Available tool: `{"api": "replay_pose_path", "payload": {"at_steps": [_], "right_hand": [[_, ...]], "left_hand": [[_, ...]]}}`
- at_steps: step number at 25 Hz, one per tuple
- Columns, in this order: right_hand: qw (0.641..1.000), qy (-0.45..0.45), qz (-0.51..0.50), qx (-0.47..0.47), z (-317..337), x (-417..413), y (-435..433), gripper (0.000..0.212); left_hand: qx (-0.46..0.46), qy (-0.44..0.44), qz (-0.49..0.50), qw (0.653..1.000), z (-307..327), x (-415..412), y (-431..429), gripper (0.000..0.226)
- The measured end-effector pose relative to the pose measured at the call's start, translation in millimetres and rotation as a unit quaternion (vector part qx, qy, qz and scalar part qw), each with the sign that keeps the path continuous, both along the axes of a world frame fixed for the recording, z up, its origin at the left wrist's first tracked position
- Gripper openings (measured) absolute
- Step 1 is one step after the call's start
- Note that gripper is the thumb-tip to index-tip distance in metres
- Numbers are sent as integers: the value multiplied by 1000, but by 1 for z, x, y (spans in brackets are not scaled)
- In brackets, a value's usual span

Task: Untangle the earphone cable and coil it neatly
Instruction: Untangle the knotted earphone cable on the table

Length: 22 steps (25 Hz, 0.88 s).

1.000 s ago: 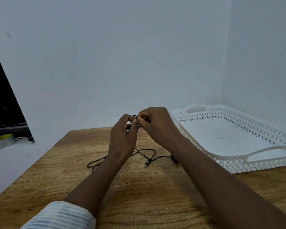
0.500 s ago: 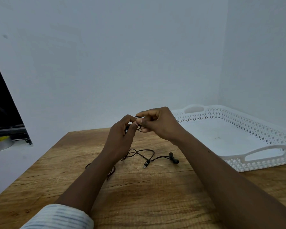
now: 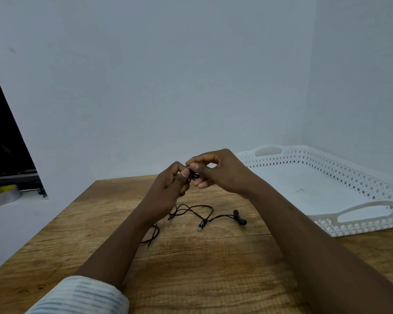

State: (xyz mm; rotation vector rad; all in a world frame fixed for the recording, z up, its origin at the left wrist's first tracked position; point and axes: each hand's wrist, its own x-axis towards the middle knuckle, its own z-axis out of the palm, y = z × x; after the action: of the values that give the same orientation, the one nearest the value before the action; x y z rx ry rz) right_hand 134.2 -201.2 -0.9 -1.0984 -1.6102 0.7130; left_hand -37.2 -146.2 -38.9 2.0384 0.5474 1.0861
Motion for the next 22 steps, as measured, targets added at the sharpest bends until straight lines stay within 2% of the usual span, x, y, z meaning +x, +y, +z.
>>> {"api": "replay_pose_path", "payload": {"at_steps": [5,9,12,15,18,22], "right_hand": [[988,-71,-119,67,0,2,3,9],[980,-137,-115,86,2,0,4,18],[989,-115,-86,43,4,-1,1,14],[989,-124,-69,39,4,-2,-1,13],[994,-79,-77,21,4,2,0,13],[993,-29,-110,25,3,-1,3,19]], "left_hand": [[-22,-8,-19,1000,1,2,-3,27],[-26,-17,10,999,2,4,-5,27],[-7,-13,5,1000,1,3,-2,26],[-9,0,-23,1000,-1,2,1,28],[-3,41,-48,998,1,1,-1,29],[25,70,-31,997,6,3,-11,47]]}}
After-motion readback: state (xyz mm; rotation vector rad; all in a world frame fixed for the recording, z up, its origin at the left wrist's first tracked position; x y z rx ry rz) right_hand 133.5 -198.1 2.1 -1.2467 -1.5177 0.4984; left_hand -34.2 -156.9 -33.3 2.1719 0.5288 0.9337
